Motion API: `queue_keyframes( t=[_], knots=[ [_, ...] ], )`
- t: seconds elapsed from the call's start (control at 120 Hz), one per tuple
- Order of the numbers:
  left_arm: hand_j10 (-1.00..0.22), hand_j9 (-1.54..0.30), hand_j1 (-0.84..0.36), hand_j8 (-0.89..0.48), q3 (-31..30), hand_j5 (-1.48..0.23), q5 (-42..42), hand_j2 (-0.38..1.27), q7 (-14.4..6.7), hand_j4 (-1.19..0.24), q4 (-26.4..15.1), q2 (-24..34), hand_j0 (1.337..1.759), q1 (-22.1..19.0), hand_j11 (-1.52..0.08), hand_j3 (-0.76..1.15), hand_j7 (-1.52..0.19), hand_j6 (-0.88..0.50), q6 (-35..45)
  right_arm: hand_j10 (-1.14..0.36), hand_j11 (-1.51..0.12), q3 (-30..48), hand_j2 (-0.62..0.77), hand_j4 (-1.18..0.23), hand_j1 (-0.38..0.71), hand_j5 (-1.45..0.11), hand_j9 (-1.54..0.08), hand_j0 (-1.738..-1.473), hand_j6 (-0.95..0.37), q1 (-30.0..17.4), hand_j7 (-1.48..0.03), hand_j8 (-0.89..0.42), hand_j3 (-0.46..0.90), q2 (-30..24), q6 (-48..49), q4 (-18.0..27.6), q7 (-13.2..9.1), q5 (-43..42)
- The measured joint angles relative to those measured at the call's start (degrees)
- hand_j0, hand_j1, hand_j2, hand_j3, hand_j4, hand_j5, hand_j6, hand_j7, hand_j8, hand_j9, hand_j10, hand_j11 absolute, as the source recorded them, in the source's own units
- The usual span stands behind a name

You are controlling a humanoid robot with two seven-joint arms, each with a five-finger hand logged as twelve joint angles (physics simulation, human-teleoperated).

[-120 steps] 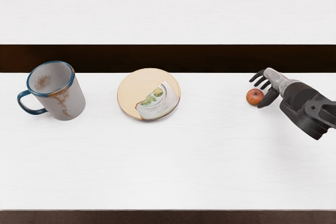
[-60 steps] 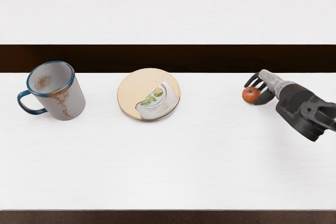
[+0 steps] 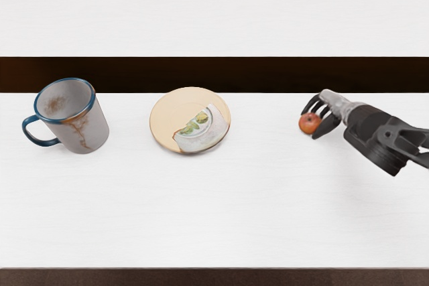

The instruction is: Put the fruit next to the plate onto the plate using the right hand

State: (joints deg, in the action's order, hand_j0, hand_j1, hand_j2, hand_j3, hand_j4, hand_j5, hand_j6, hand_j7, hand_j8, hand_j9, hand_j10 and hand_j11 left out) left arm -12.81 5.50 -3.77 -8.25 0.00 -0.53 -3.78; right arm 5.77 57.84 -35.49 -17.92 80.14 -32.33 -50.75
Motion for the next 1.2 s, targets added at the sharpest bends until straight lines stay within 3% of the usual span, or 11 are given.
queue_keyframes(
  t=[0.525,1.2],
  knots=[
    [-0.24,-0.32,0.06,-0.24,0.0,-0.32,0.0,0.05,0.0,-0.24,0.0,0.0,1.658,0.0,-0.32,0.0,-0.32,-0.24,0.0,-0.68,-0.9,10.3,0.24,-0.65,0.28,-0.92,-0.9,-1.655,-0.49,0.5,-0.9,-0.54,0.0,-1.7,13.7,1.4,1.1,8.4],
    [-0.24,-0.32,0.06,-0.24,0.0,-0.32,0.0,0.05,0.0,-0.24,0.0,0.0,1.658,0.0,-0.32,0.0,-0.32,-0.24,0.0,-0.69,-0.92,13.8,0.34,-0.56,0.37,-0.93,-0.92,-1.658,-0.41,5.0,-0.91,-0.47,0.0,12.5,16.6,-2.2,1.9,10.4]
  ],
)
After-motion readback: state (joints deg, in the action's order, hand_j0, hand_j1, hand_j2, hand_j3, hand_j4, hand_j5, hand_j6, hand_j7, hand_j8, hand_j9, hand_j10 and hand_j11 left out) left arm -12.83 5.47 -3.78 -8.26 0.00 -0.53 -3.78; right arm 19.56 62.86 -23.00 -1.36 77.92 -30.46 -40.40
